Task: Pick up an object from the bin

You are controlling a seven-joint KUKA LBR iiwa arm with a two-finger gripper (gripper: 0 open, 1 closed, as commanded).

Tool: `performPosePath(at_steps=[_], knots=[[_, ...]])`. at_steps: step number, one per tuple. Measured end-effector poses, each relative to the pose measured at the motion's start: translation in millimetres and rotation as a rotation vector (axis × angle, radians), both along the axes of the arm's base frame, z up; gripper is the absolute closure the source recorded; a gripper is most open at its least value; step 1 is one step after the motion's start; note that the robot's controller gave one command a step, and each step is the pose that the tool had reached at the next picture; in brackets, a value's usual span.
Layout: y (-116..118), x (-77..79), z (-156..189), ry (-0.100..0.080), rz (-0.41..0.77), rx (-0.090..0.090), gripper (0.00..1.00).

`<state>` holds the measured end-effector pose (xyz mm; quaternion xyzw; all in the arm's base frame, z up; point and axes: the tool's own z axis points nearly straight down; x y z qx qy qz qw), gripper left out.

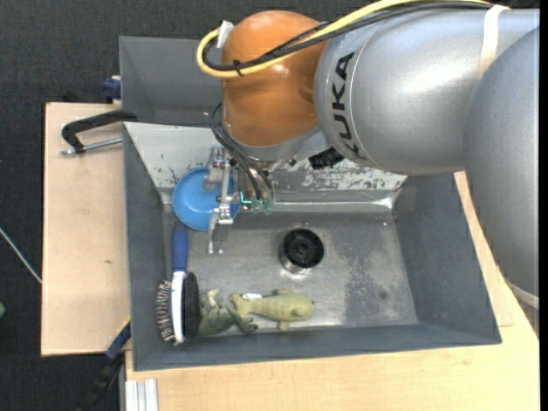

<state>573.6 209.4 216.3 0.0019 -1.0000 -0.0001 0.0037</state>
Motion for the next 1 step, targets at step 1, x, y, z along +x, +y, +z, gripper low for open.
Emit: performPosePath(at_steps=[1], knots=[[-24.0, 25.1, -146.2, -0.013, 0.071, 0.003, 0.0]])
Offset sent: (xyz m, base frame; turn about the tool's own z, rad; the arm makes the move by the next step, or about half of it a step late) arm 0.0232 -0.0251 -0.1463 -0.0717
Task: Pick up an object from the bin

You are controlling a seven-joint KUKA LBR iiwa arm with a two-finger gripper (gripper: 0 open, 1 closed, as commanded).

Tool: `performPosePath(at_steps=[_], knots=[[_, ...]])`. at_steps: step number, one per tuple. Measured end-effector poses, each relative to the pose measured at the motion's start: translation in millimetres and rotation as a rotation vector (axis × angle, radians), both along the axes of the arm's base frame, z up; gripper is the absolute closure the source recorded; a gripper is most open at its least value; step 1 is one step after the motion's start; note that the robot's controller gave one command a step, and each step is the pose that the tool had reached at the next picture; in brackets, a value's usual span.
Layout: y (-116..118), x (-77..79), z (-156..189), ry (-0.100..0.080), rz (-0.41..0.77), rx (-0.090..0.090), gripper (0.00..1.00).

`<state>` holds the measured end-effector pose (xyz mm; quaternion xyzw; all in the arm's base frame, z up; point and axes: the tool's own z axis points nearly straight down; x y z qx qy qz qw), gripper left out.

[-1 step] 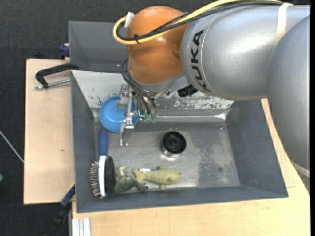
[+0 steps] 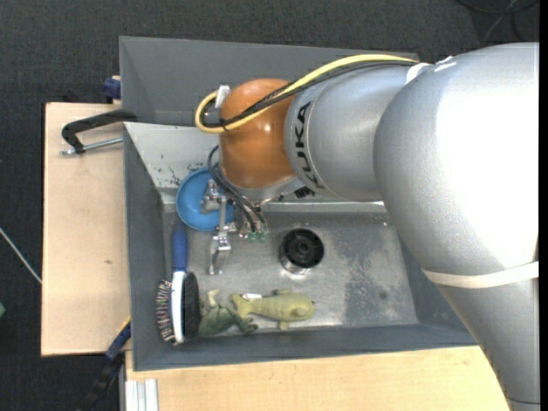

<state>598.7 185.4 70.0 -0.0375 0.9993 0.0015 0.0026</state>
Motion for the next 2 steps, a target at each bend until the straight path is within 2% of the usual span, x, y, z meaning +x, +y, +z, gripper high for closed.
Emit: performPosePath(at_steps=[1, 2], knots=[[43, -41.4, 92, -0.005, 0.349, 0.0, 0.0], [47, -9.2, 3, 0.0, 0.884, -0.006, 0.0]])
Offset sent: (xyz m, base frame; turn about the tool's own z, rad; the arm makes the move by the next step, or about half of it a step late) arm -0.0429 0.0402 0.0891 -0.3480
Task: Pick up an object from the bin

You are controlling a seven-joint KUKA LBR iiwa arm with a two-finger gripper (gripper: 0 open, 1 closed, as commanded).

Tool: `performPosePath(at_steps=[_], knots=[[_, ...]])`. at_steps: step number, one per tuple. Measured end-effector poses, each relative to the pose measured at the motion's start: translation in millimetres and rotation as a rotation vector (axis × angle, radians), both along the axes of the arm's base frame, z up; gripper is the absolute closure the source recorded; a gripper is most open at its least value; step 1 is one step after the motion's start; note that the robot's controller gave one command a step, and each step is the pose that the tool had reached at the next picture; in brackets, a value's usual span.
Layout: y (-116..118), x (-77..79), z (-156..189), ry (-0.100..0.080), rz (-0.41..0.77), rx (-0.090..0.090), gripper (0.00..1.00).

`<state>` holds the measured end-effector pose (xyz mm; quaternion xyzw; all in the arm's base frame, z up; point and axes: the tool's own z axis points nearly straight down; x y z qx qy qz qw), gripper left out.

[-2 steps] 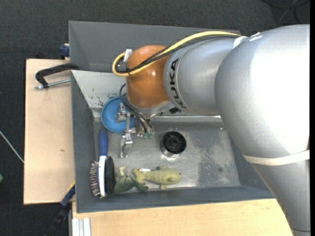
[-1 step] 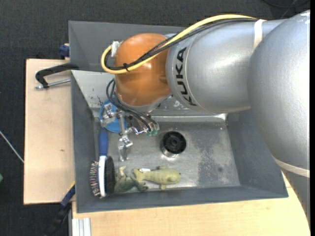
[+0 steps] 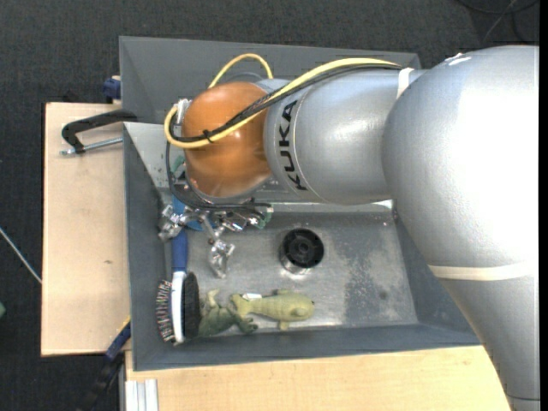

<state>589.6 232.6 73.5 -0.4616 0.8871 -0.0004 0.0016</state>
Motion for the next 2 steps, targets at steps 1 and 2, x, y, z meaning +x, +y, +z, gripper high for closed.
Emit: performPosePath(at_steps=[1, 2], knots=[[1, 0.2, 2, -0.001, 0.001, 0.002, 1.0], [-5, -0.5, 134, -0.01, 0.016, 0.005, 1.0]])
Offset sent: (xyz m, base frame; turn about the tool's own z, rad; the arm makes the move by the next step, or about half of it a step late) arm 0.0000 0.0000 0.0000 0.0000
